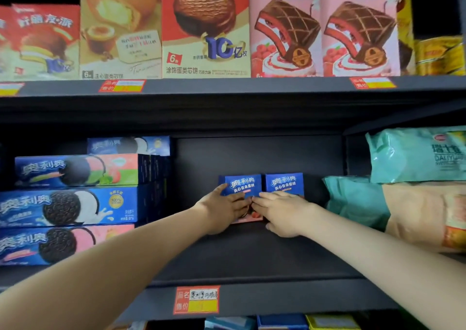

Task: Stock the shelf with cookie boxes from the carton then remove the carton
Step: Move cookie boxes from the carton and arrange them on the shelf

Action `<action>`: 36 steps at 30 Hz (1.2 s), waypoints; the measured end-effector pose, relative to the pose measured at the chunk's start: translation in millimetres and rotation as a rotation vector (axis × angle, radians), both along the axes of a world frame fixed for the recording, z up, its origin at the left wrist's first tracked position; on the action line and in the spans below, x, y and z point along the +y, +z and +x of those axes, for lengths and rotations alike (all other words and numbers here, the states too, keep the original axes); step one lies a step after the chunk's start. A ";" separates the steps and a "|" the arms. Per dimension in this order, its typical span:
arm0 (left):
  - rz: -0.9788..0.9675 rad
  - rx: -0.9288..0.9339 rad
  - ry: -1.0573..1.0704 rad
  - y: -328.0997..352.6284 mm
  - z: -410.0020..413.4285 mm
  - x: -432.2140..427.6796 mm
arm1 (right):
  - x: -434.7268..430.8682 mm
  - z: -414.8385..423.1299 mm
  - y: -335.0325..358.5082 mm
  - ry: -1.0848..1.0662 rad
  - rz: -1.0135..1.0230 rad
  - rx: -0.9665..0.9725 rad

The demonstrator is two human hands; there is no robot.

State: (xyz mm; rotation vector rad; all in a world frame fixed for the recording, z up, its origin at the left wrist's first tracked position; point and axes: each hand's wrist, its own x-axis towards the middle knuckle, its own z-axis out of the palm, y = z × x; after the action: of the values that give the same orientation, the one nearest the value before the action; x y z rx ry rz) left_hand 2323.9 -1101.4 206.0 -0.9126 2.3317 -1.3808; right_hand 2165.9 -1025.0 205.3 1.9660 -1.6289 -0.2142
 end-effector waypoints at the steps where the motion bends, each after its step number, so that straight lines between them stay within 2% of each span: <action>1: 0.017 -0.002 0.019 1.6 -1.8 -2.3 | -2.5 0.3 1.1 -0.002 -0.002 -0.002; 8: 0.067 -0.063 0.069 10.0 -3.7 -17.2 | -26.4 3.6 3.4 -0.079 0.039 0.111; 13: 0.039 -0.101 0.093 9.6 -2.2 -16.1 | -23.6 3.7 -1.6 -0.148 0.110 0.045; 17: 0.066 -0.055 0.072 7.2 -0.4 -17.3 | -20.6 1.0 -2.1 -0.140 0.116 0.025; 21: 0.133 0.151 0.012 8.9 3.1 -4.0 | -12.9 -4.4 -2.2 -0.165 0.102 0.075; 24: 0.182 0.194 0.046 11.7 10.2 17.1 | 3.1 -4.0 0.9 -0.123 0.094 0.000; 27: 0.269 0.332 0.041 17.9 17.6 52.5 | 27.2 5.5 4.1 -0.035 0.035 -0.140; 31: 0.347 0.649 -0.039 14.8 33.6 115.7 | 76.7 31.0 -2.7 0.169 -0.112 -0.304; 36: 0.176 1.083 -0.194 -32.1 68.5 217.2 | 141.2 65.7 -39.5 0.463 -0.232 -0.354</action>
State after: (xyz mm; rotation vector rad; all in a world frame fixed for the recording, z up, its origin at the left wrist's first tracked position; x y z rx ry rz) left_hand 2392.3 -884.2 174.0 -1.7024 3.2884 -0.7525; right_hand 2231.6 -883.8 165.8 2.2107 -1.2711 0.5035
